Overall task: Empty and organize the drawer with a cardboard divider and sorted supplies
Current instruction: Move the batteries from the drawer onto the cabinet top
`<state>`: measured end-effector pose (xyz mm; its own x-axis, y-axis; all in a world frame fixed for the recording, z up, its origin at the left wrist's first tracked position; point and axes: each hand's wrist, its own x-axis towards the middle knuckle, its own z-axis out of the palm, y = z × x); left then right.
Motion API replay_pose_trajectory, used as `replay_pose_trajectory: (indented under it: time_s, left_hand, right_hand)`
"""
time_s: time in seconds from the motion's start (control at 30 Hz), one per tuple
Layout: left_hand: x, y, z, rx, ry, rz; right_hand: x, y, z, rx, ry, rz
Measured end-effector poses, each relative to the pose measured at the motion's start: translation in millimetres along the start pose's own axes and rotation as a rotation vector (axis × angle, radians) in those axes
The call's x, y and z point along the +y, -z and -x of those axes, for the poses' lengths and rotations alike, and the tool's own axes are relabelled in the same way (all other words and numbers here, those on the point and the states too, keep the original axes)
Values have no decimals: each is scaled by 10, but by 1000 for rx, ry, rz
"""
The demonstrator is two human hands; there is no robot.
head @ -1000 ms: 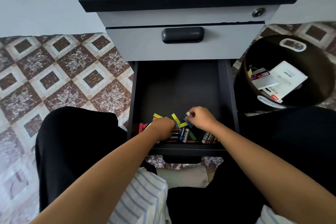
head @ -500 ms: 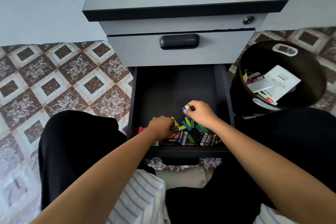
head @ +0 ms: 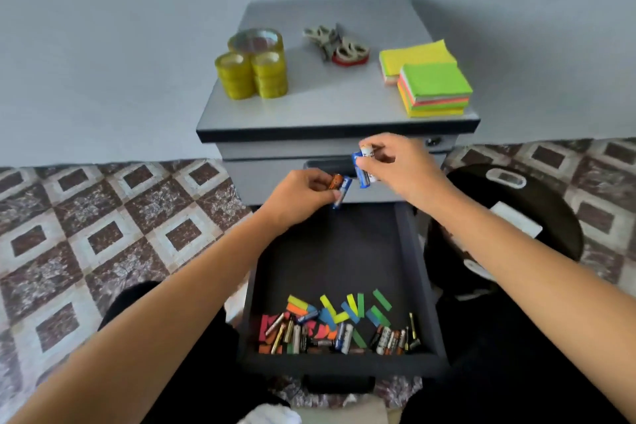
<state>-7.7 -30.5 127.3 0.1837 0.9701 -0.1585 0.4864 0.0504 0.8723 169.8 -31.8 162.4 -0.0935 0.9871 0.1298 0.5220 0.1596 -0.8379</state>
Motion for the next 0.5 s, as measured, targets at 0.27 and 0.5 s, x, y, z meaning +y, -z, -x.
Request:
replay_pose_trajectory:
  time_s: [0.27,0.5]
  left_hand:
    - [1043,361,-271,123,-102,90]
    - [1345,417,-857,113,113,61]
  right_hand:
    - [-569,612,-736,107,57,54]
    - [-675,658,-1267,31,-92,213]
